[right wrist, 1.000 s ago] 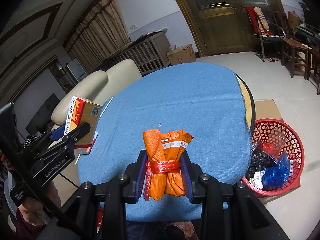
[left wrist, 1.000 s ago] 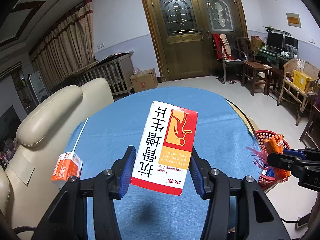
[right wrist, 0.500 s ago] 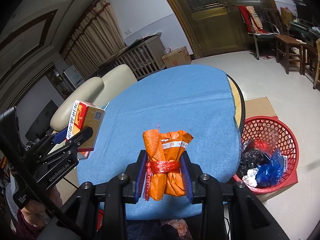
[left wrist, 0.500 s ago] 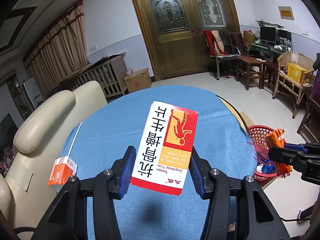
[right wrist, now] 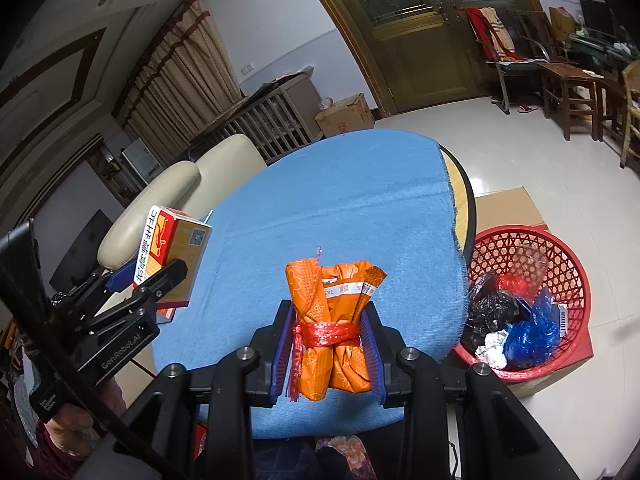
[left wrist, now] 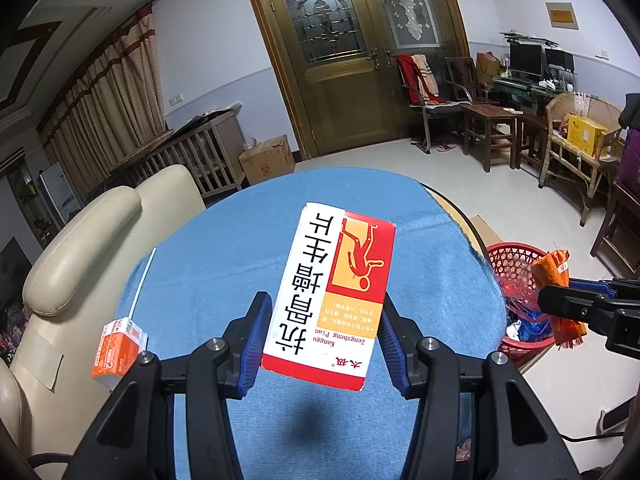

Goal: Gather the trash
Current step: 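Lift the orange bundle and medicine box and carry them toward the red basket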

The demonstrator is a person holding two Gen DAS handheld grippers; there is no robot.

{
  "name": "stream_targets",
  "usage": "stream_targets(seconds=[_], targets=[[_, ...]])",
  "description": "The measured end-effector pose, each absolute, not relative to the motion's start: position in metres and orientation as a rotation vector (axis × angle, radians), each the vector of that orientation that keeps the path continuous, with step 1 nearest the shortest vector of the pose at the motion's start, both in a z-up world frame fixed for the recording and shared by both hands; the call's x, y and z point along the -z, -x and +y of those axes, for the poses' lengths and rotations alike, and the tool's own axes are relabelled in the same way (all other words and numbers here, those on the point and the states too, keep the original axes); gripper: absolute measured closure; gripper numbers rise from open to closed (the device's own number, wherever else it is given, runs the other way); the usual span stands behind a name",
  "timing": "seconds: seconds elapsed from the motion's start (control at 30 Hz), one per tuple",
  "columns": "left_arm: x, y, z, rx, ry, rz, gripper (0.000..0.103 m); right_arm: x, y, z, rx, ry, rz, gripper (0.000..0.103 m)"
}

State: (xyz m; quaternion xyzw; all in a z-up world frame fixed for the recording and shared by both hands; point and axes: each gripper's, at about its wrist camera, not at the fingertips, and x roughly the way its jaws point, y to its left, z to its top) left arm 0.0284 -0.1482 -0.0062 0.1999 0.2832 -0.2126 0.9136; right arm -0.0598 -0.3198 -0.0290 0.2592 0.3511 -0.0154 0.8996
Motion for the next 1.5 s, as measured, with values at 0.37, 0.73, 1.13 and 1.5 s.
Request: stream_targets(seconds=[0.37,0.73,1.13,1.5], targets=[[0.012,-0.027,-0.159,0.452,-0.430,0.599,0.049,0.034,0.065,-0.331,0.053,-0.565,0.731,0.068],[0.014,-0.028,-0.173,0.472,-0.457,0.607,0.049,0.041,0.071,-0.345,0.077,-0.593,0.730,0.068],[0.020,-0.027,-0.187,0.495,-0.491,0.616,0.049,0.049,0.076,-0.360,0.100,-0.626,0.732,0.068],[0.023,-0.026,-0.201,0.519,-0.518,0.617,0.050,0.054,0.083,-0.373,0.124,-0.653,0.727,0.068]])
